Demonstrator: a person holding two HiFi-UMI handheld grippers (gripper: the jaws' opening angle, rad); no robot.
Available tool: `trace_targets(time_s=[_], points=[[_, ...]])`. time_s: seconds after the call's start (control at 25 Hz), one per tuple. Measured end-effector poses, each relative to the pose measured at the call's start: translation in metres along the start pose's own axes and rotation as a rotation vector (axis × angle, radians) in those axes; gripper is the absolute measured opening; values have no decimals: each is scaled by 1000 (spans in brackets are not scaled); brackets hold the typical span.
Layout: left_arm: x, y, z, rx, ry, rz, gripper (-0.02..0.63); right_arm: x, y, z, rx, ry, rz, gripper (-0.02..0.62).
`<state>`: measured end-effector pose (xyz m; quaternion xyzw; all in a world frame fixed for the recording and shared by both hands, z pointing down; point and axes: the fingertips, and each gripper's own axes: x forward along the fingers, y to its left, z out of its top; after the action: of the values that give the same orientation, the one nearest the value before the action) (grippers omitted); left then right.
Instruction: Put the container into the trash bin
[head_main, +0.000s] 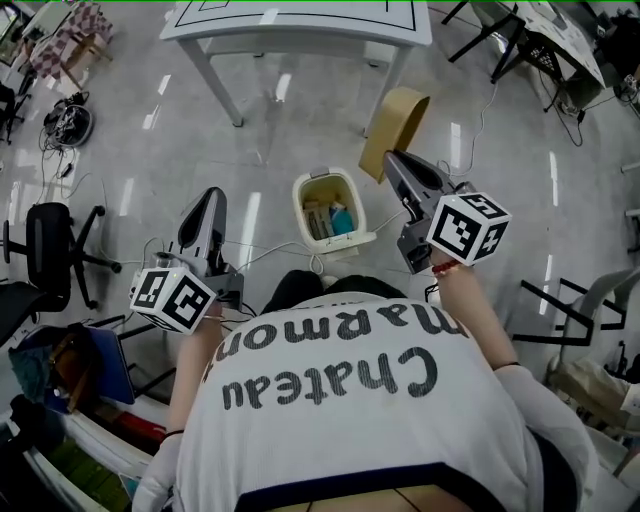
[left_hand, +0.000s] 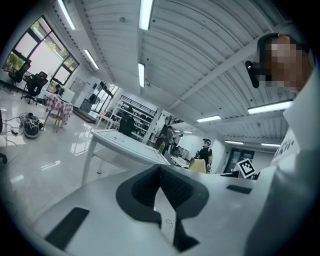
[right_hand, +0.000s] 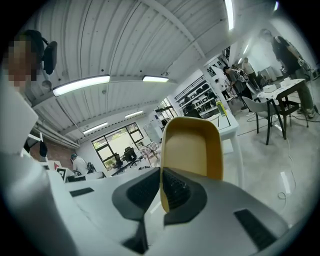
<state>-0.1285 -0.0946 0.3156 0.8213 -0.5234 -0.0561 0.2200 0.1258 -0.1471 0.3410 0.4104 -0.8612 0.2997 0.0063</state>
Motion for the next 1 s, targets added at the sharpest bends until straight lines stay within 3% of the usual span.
trace_targets(time_s=[0.28, 0.64, 0.8, 1.0], points=[[-8, 21, -24, 4, 77, 64, 23, 26, -13, -38, 31, 93, -19, 38], [25, 75, -37, -76, 129, 70, 23, 82, -30, -76, 73, 218, -36, 39], [46, 96, -49, -107, 178, 53, 23, 111, -33, -101, 31, 326, 4, 38], [59, 125, -71, -167, 264, 30, 23, 143, -45, -145, -5, 482, -35, 39]])
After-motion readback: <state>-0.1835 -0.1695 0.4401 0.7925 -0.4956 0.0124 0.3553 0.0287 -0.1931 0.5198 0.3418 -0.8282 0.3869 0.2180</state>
